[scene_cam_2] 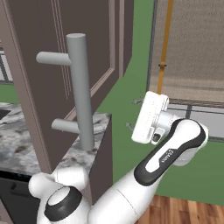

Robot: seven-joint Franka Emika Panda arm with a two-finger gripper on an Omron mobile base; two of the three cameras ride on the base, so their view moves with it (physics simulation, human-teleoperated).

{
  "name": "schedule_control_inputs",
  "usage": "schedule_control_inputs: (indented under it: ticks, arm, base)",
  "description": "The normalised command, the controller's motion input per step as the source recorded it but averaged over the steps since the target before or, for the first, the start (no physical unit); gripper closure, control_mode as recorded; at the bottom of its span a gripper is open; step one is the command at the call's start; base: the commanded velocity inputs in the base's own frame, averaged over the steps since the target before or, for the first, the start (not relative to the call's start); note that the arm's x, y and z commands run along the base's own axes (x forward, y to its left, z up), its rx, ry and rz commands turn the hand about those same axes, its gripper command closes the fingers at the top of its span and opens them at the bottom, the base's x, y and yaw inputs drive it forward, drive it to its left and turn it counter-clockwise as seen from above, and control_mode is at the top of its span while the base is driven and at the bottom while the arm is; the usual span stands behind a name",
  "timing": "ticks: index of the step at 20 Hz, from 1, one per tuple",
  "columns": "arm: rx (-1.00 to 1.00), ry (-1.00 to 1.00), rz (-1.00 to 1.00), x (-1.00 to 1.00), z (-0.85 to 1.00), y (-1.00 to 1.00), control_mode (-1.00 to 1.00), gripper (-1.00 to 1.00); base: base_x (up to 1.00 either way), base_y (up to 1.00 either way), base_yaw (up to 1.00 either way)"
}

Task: Pick the kiwi from the counter and place it in the cabinet. Then close the cabinet.

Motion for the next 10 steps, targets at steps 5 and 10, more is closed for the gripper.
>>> schedule_control_inputs:
  ticks: [5, 10]
  arm:
    - [-0.03, -0.03, 0.0, 0.09, 0.34, 0.66, -1.0, -1.0]
    - [-0.07, 0.0, 0.0, 0.18, 0.34, 0.78, -1.0, -1.0]
  base:
    - [0.0, 0.0, 0.0]
    - [0.0, 0.0, 0.0]
